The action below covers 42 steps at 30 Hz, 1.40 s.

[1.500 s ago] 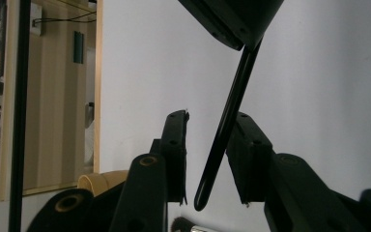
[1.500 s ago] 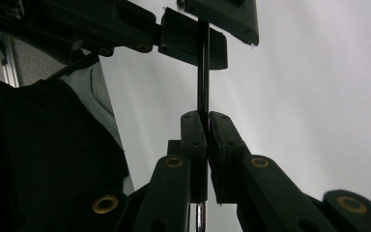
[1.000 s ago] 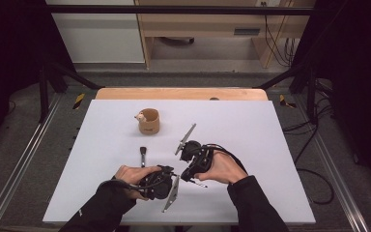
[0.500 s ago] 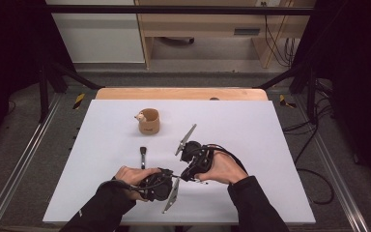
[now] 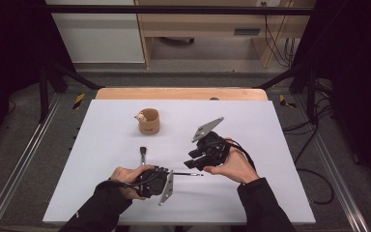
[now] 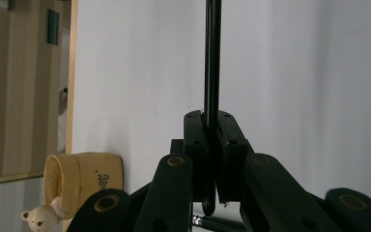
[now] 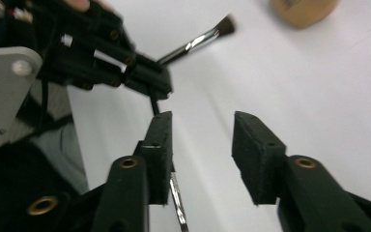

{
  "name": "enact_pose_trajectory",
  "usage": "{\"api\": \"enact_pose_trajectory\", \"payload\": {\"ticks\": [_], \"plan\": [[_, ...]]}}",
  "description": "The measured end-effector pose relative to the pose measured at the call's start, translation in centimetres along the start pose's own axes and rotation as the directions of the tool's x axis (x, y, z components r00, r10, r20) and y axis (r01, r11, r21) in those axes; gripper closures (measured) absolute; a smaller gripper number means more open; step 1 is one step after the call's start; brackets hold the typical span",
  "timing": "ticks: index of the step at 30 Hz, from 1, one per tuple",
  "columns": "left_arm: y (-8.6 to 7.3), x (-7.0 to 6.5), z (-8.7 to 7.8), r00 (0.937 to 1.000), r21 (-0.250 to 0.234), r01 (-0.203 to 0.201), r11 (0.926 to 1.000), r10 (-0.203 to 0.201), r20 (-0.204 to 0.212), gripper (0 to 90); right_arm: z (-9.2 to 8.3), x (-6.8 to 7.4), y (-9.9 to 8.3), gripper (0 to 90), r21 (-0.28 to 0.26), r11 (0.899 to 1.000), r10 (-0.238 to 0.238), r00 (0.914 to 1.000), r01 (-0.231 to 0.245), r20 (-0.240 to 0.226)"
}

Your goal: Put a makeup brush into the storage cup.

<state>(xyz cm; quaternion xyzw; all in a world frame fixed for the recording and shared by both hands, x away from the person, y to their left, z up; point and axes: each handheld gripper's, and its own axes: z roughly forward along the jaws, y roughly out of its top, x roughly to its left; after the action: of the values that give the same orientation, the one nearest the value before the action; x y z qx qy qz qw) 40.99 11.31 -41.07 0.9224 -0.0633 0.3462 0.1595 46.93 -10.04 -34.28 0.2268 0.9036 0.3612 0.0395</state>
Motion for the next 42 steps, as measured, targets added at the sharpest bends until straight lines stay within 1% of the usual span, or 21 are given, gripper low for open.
{"api": "enact_pose_trajectory", "payload": {"ticks": [1,2,3,5,11,13,14,15,20,21,22,23,25,28,29,30,32,33,34,35,42], "plan": [[-0.1,0.1,0.0,0.9998,-0.003,0.019,0.9998,-0.019,0.008,84.7,-0.8,-0.4,-0.4,49.7,-0.054,0.999,0.006,0.9993,-0.004,0.038],[-0.2,0.3,-0.1,0.9999,0.017,0.008,0.9998,-0.008,0.010,84.7,-0.8,-0.4,-0.4,49.7,-0.054,0.999,0.006,0.9993,-0.004,0.038],[-0.3,0.2,0.1,0.9985,-0.007,0.052,0.9986,-0.051,0.017,84.8,-1.5,-0.7,-0.9,45.5,-0.107,0.994,0.031,0.9973,-0.023,0.067],[-0.4,0.3,0.1,0.9970,-0.007,0.075,0.9972,-0.075,0.021,84.8,-2.1,-0.9,-1.3,41.4,-0.150,0.988,0.045,0.9952,-0.032,0.087],[-1.1,0.3,0.2,0.9868,-0.004,0.159,0.9873,-0.159,0.031,84.8,-3.0,-1.3,-2.5,32.5,-0.233,0.971,0.092,0.9874,-0.060,0.129],[-1.3,0.3,0.2,0.9793,-0.012,0.199,0.9798,-0.199,0.037,84.7,-3.3,-1.4,-3.0,27.5,-0.257,0.964,0.108,0.9840,-0.068,0.142],[-1.5,0.4,0.2,0.9703,-0.023,0.239,0.9708,-0.238,0.044,84.7,-3.4,-1.5,-3.3,24.6,-0.271,0.960,0.117,0.9809,-0.071,0.156],[-1.5,0.4,0.2,0.9703,-0.023,0.239,0.9708,-0.238,0.044,84.7,-3.4,-1.5,-3.5,22.7,-0.278,0.958,0.125,0.9781,-0.075,0.167],[-1.9,0.4,0.2,0.9443,-0.046,0.328,0.9437,-0.325,0.049,84.7,-3.4,-1.6,-4.2,19.6,-0.309,0.947,0.152,0.9699,-0.087,0.191],[-2.0,0.4,0.2,0.9396,-0.046,0.341,0.9389,-0.339,0.049,84.7,-3.5,-1.6,-4.5,18.5,-0.334,0.937,0.177,0.9652,-0.104,0.193],[-2.0,0.4,0.2,0.9362,-0.049,0.351,0.9353,-0.349,0.046,84.7,-3.5,-1.6,-4.5,18.5,-0.334,0.937,0.177,0.9652,-0.104,0.193],[-2.1,0.4,0.2,0.9248,-0.062,0.380,0.9229,-0.378,0.047,84.7,-3.6,-1.6,-4.9,18.2,-0.355,0.928,0.195,0.9613,-0.116,0.195],[-2.2,0.4,0.2,0.9127,-0.073,0.408,0.9099,-0.405,0.052,84.7,-3.6,-1.7,-5.0,17.9,-0.366,0.924,0.198,0.9596,-0.115,0.200],[-2.4,0.6,0.1,0.8857,-0.089,0.464,0.8813,-0.461,0.057,84.8,-3.7,-1.8,-5.9,16.2,-0.407,0.904,0.230,0.9525,-0.132,0.200],[-2.5,0.6,0.1,0.8795,-0.090,0.476,0.8749,-0.472,0.059,84.8,-3.7,-1.8,-5.9,16.2,-0.407,0.904,0.230,0.9525,-0.132,0.200],[-2.5,0.6,0.1,0.8678,-0.096,0.497,0.8625,-0.493,0.060,84.8,-3.7,-1.8,-6.0,15.7,-0.412,0.901,0.233,0.9510,-0.133,0.203],[-2.6,0.7,0.1,0.8542,-0.105,0.520,0.8477,-0.516,0.064,84.8,-3.7,-2.0,-6.6,15.2,-0.435,0.889,0.251,0.9469,-0.143,0.201],[-2.6,0.7,0.2,0.8452,-0.108,0.534,0.8382,-0.530,0.069,84.8,-3.7,-2.0,-6.6,15.2,-0.435,0.889,0.251,0.9469,-0.143,0.201],[-2.6,0.7,0.3,0.8288,-0.113,0.560,0.8211,-0.556,0.067,84.7,-3.6,-1.9,-6.9,15.1,-0.451,0.879,0.267,0.9439,-0.156,0.194],[-2.6,0.7,0.3,0.8288,-0.113,0.560,0.8211,-0.556,0.067,84.8,-3.6,-1.9,-7.0,15.1,-0.457,0.875,0.274,0.9427,-0.162,0.190],[-2.6,0.6,0.5,0.7645,-0.128,0.644,0.7539,-0.639,0.088,84.8,-3.1,-1.5,-7.3,14.9,-0.484,0.856,0.296,0.9407,-0.183,0.167]]}}
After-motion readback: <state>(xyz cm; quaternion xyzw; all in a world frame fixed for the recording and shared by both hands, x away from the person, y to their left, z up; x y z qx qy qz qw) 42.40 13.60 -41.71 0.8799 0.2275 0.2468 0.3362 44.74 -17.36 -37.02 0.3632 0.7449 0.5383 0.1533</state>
